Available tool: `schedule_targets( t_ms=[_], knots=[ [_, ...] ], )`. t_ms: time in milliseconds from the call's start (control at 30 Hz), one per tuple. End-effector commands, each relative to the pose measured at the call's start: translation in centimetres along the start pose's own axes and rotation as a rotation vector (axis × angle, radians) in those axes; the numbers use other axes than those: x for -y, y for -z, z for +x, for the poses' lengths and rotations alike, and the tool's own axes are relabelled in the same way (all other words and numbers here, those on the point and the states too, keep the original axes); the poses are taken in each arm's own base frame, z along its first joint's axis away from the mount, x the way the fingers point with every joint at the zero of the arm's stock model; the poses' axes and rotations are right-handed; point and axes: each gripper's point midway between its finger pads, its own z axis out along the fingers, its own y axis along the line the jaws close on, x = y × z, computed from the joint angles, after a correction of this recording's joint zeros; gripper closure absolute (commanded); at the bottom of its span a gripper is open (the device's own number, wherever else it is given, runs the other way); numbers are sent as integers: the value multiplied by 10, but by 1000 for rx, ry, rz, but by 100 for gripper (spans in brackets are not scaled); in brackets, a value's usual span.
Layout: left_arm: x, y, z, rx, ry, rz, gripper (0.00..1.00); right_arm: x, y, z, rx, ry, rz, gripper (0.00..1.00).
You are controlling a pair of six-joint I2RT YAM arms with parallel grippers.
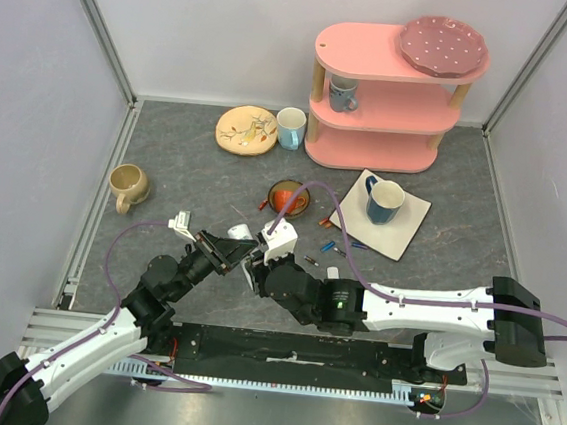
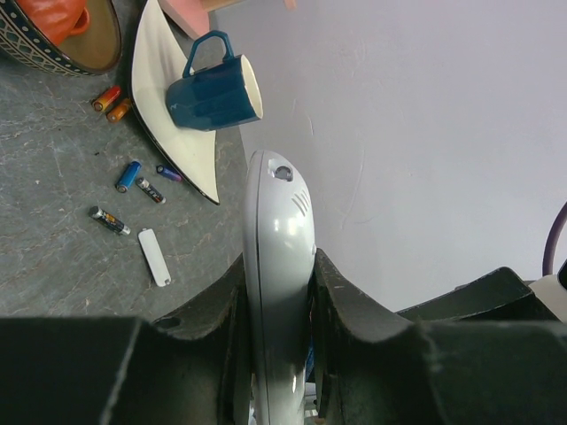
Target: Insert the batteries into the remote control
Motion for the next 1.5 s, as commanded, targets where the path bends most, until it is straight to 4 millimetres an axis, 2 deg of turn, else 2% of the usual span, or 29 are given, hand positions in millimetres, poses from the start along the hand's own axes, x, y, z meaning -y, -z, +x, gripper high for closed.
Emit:
schedule_targets(
  t_ms=[0,400,867,967,1033,1300,1367,1467],
  knots=[
    [0,5,-1,27,5,64,98,9,0,2,-21,23,47,59],
    [-6,6,1,17,10,48,98,11,6,-14,9,9,63,49],
    [-12,6,3,13,11,30,98,8,12,-29,32,-5,52,42],
    [-15,5,4,10,8,21,98,3,14,-35,37,-12,32,37],
    [-17,5,4,8,6,12,98,-2,19,-48,53,-29,1,34],
    [-18,5,4,11,3,11,98,-11,32,-67,75,-57,-61,30],
    [-18,5,4,8,2,12,98,-8,34,-74,82,-50,-44,29],
    [-15,5,3,11,0,22,98,12,42,-81,114,-88,38,32]
  ],
)
